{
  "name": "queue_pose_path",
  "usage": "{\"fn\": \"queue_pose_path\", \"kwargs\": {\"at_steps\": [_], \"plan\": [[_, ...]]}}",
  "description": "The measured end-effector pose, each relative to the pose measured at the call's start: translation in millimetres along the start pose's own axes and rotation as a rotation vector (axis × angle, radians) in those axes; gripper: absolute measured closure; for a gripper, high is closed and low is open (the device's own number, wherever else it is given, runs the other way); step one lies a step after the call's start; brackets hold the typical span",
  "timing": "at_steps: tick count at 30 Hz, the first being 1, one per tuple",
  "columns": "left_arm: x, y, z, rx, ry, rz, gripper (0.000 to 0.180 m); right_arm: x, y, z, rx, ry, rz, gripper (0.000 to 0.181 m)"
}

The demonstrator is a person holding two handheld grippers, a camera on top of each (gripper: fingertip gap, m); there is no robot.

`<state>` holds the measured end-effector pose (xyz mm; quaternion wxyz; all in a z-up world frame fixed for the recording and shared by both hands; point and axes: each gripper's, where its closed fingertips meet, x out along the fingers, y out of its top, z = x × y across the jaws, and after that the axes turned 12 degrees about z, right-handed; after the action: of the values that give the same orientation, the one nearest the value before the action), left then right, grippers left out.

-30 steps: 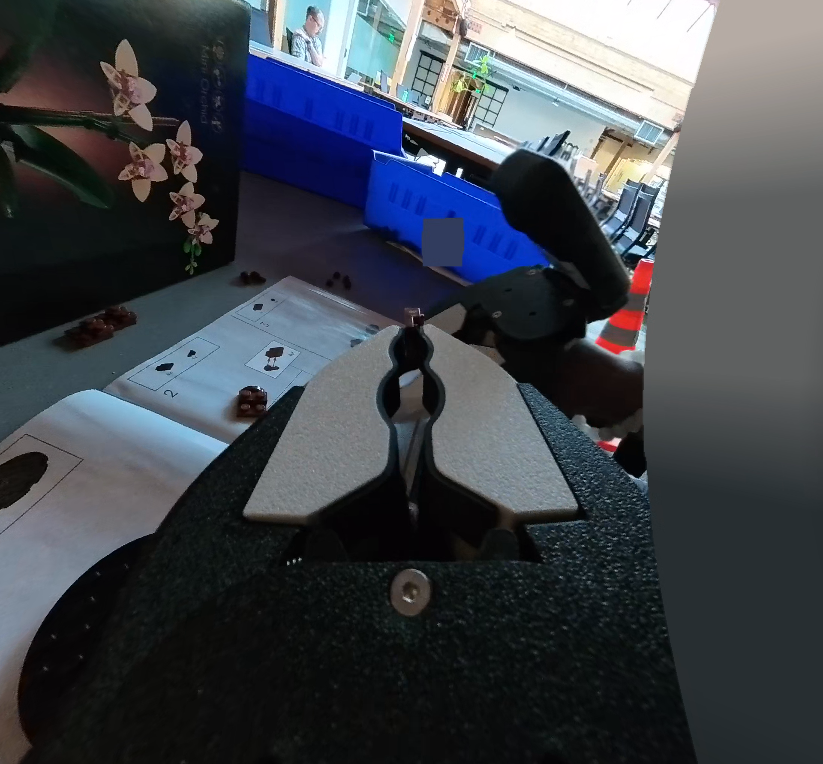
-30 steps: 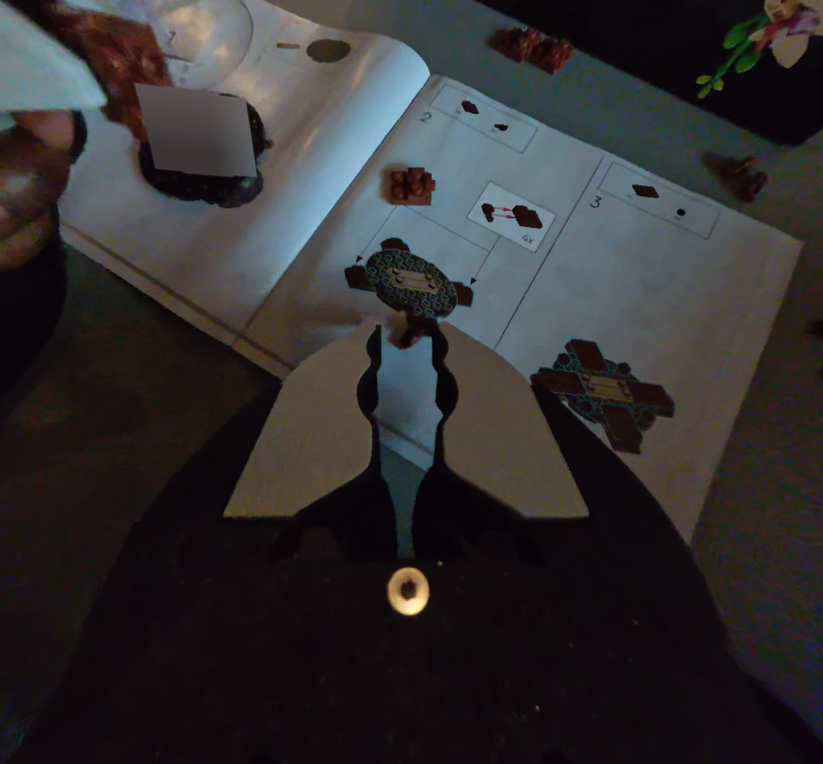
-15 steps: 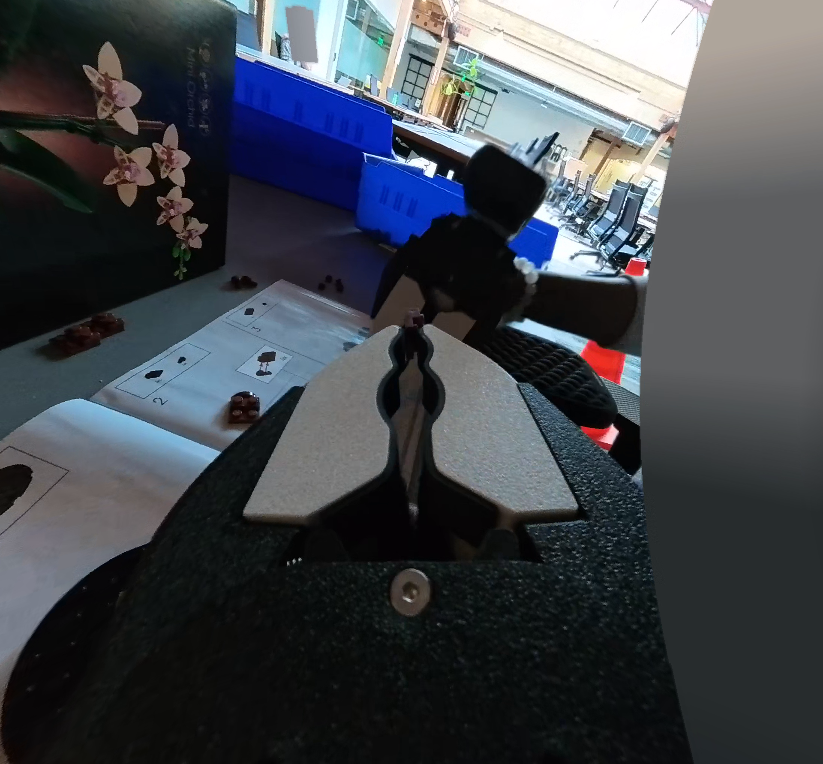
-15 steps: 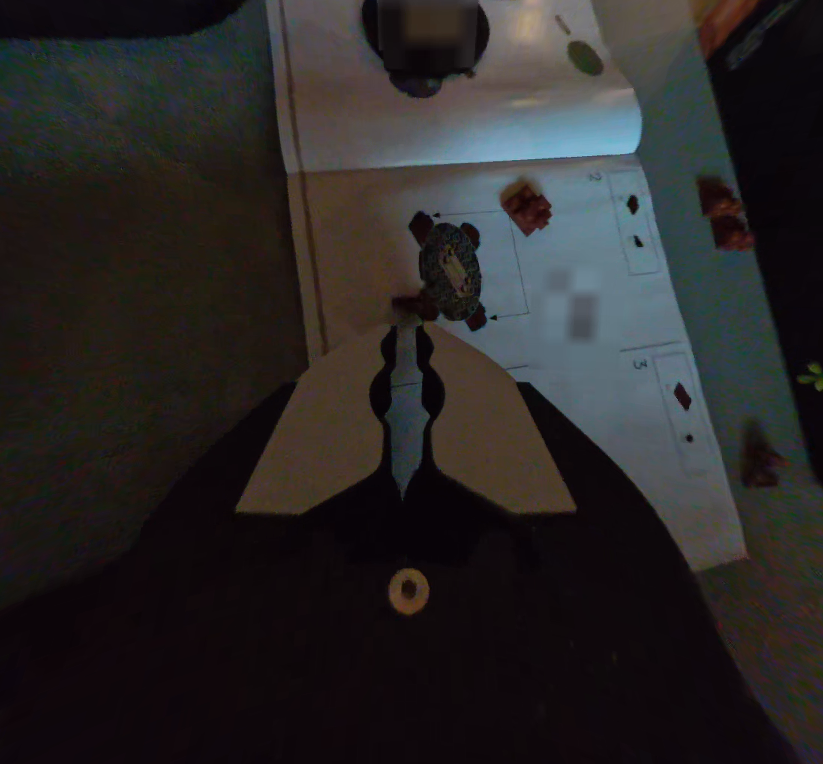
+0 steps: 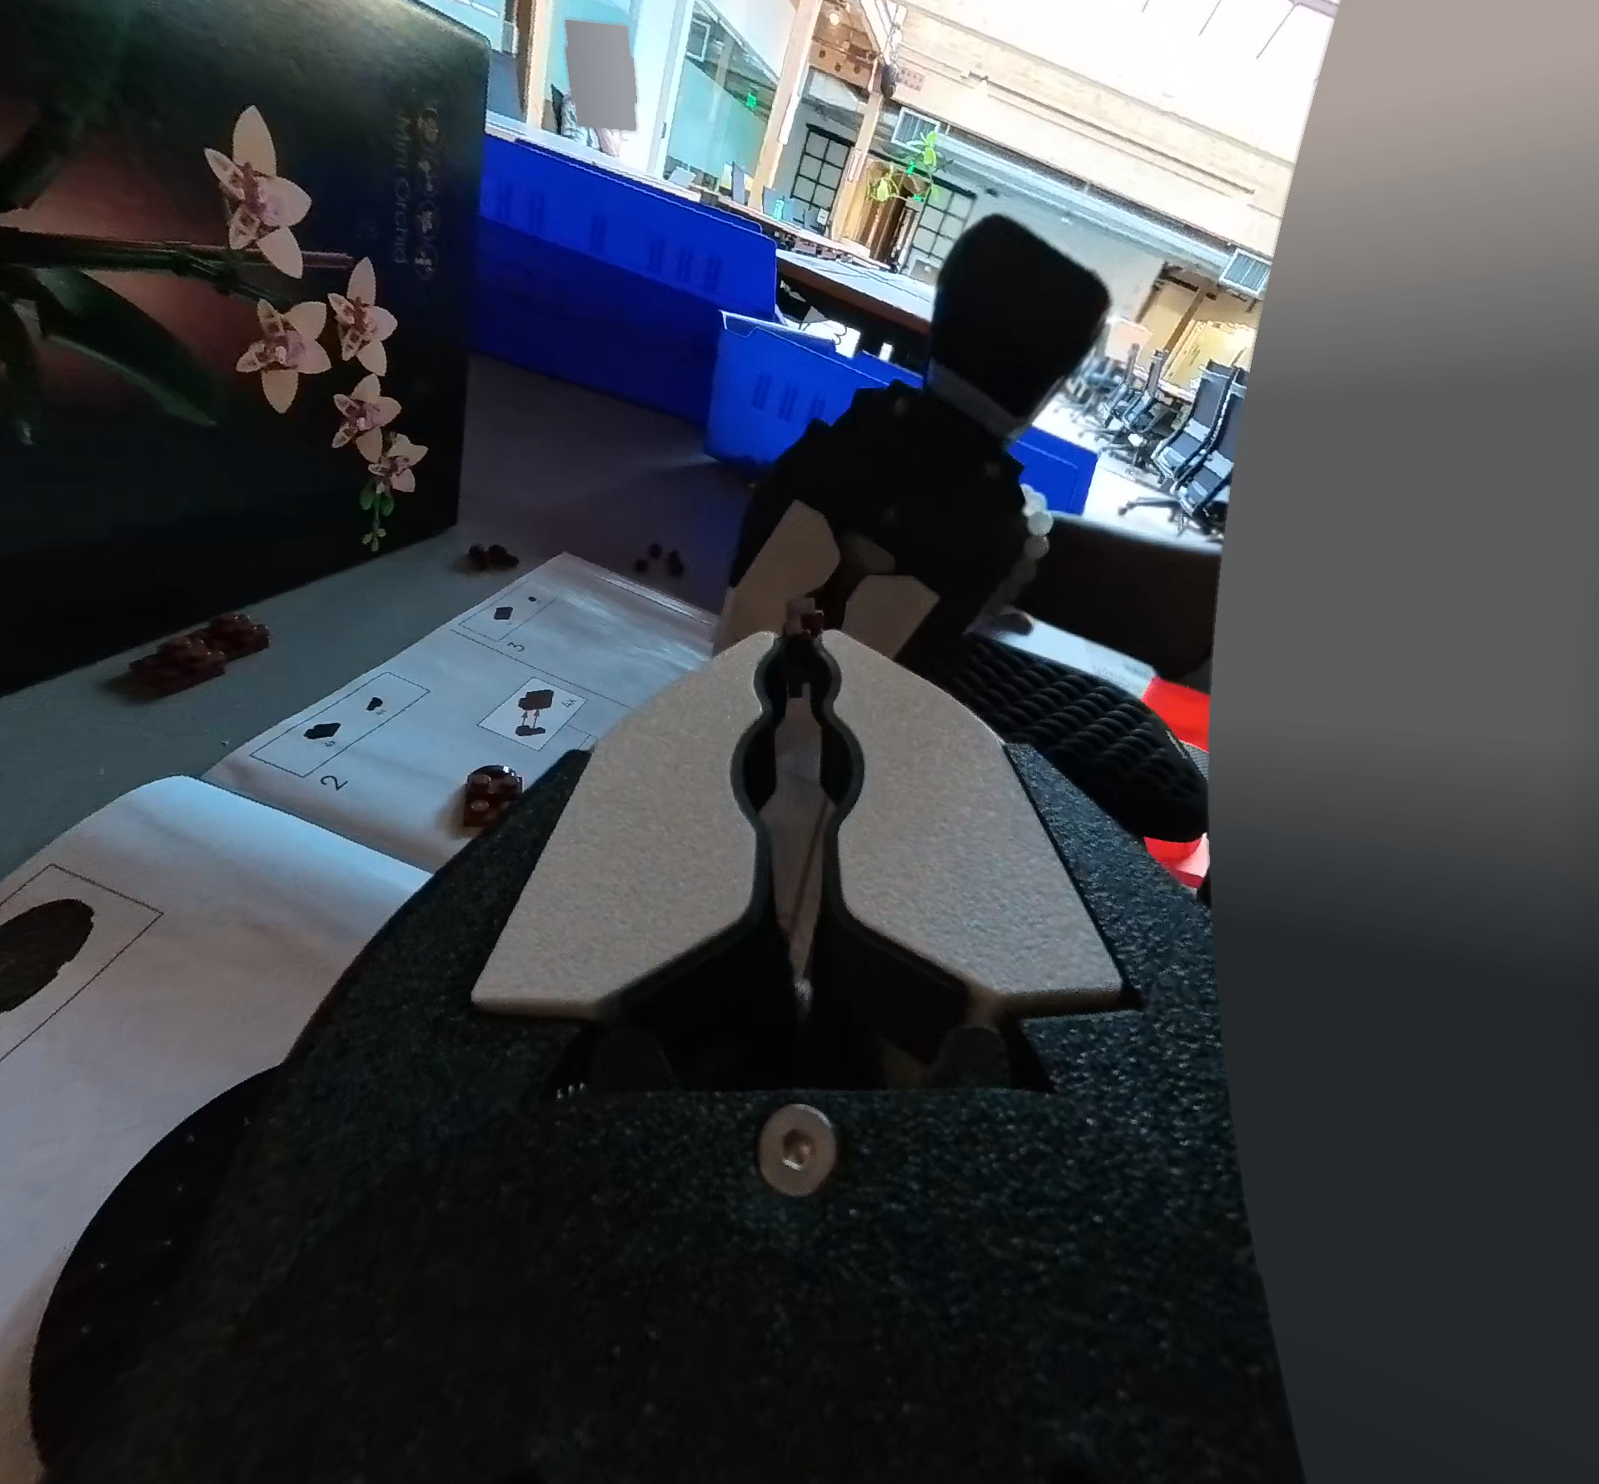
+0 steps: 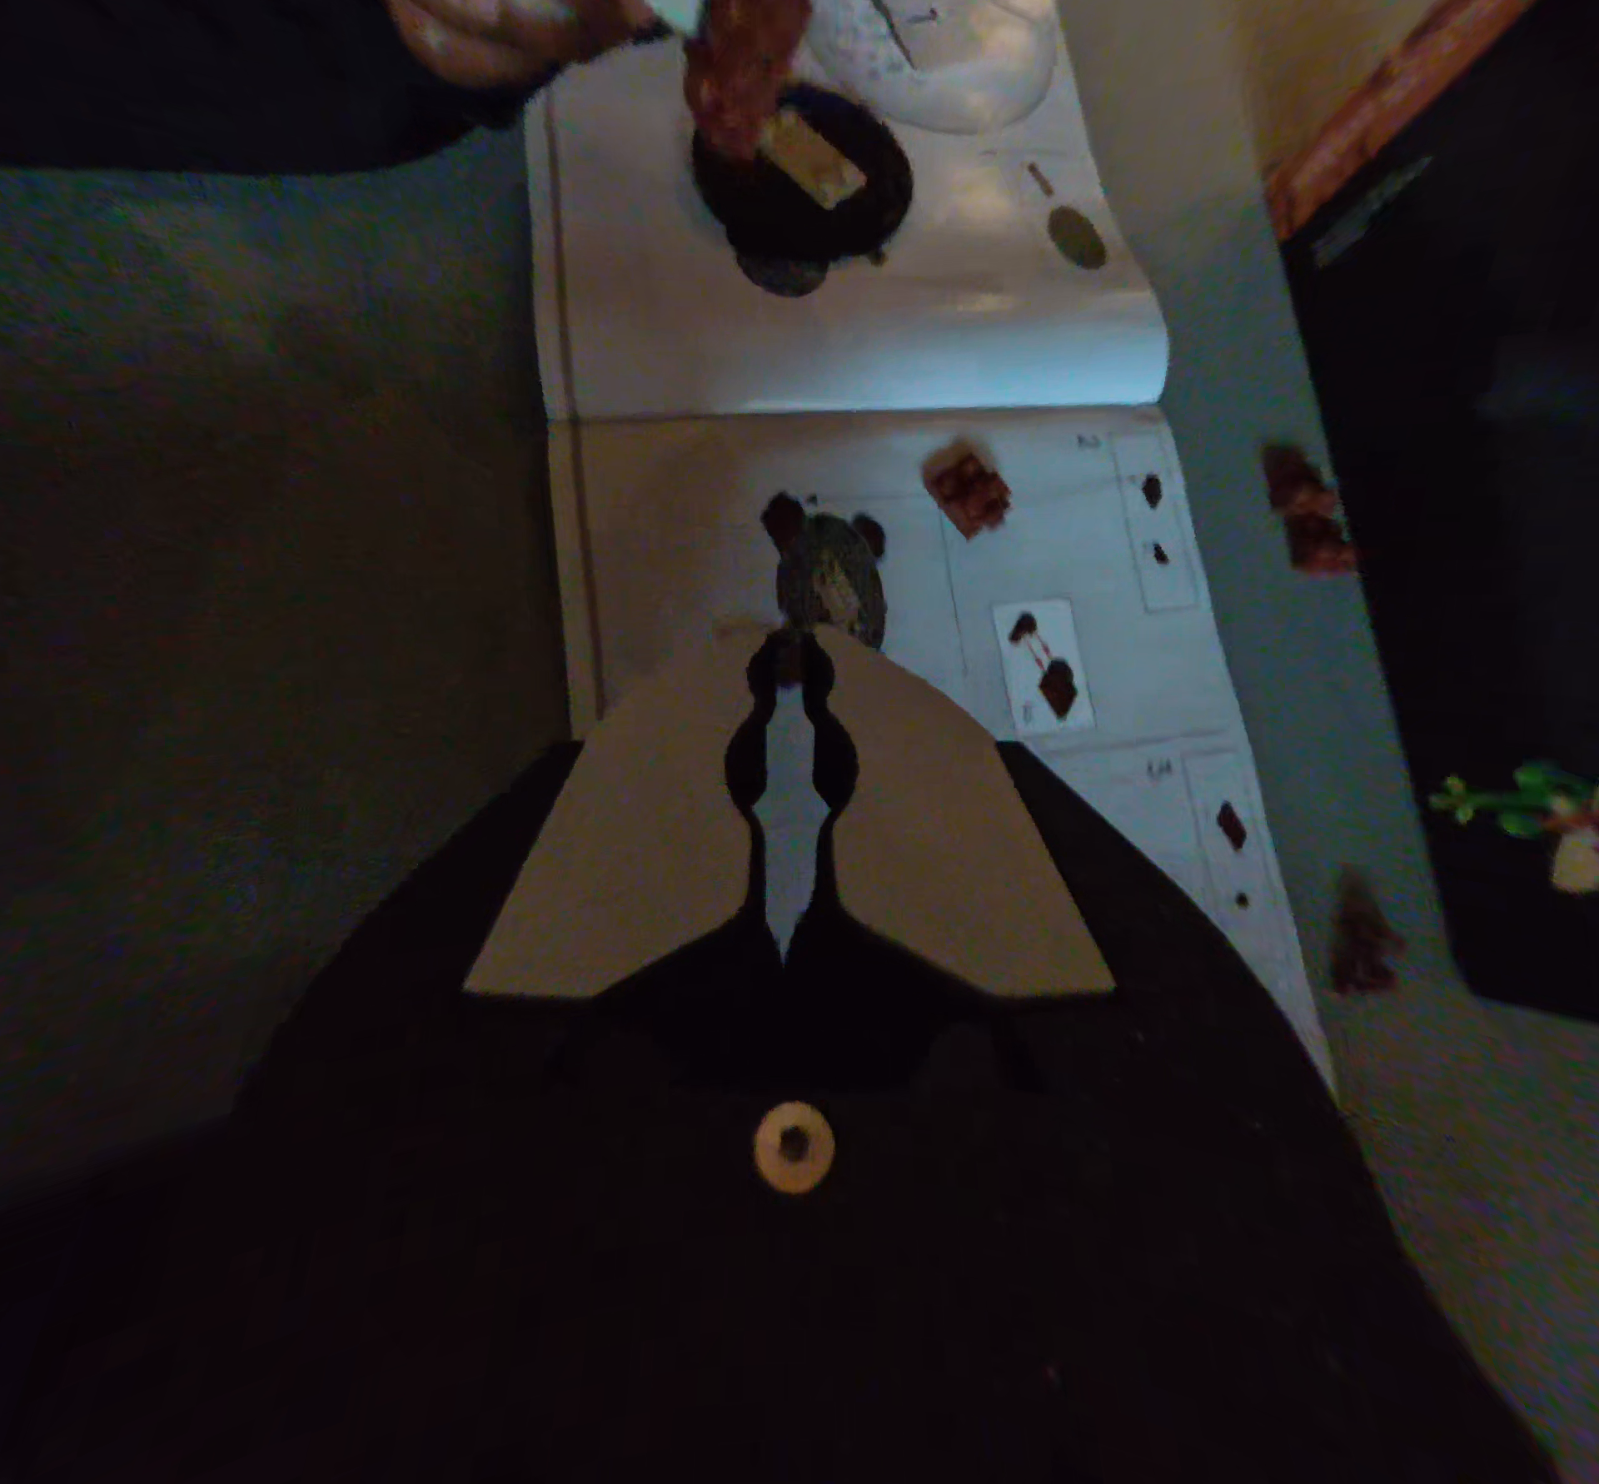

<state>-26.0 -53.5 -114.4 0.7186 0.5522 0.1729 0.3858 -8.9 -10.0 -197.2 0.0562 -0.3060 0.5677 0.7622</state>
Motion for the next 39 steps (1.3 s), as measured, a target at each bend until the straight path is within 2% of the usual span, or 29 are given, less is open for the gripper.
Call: {"fn": "queue_pose_path", "kwargs": {"at_steps": [4,7,15,18,23,29,36,39], "plan": [[1.1,-2.2,0.9,0.004,-0.004,-0.016,0.176,-1.8,-22.9,-3.7,-0.011,0.014,-0.080,0.178],[0.6,-1.7,0.5,0.005,0.001,-0.011,0.177,4.8,-17.1,-5.1,0.028,0.031,-0.026,0.178],[0.4,-1.7,-0.3,0.000,-0.001,-0.011,0.176,25.2,11.0,-5.7,-0.025,0.042,0.040,0.177],[0.4,-1.0,-0.5,-0.002,0.001,-0.004,0.176,18.3,7.0,2.6,-0.031,0.006,0.011,0.177],[0.2,-1.4,0.5,0.000,-0.004,-0.010,0.176,5.6,-6.3,-14.7,0.011,0.070,-0.033,0.177],[0.1,-1.2,0.5,0.002,-0.004,-0.008,0.177,12.7,-0.9,-9.8,-0.117,0.042,0.021,0.167],[-0.9,0.3,-1.0,-0.003,0.001,0.000,0.177,18.8,-3.6,-6.6,-0.245,0.129,0.012,0.174],[-0.7,0.4,-1.7,-0.006,0.003,0.002,0.177,23.2,-5.4,-7.6,-0.249,0.235,-0.018,0.177]]}}
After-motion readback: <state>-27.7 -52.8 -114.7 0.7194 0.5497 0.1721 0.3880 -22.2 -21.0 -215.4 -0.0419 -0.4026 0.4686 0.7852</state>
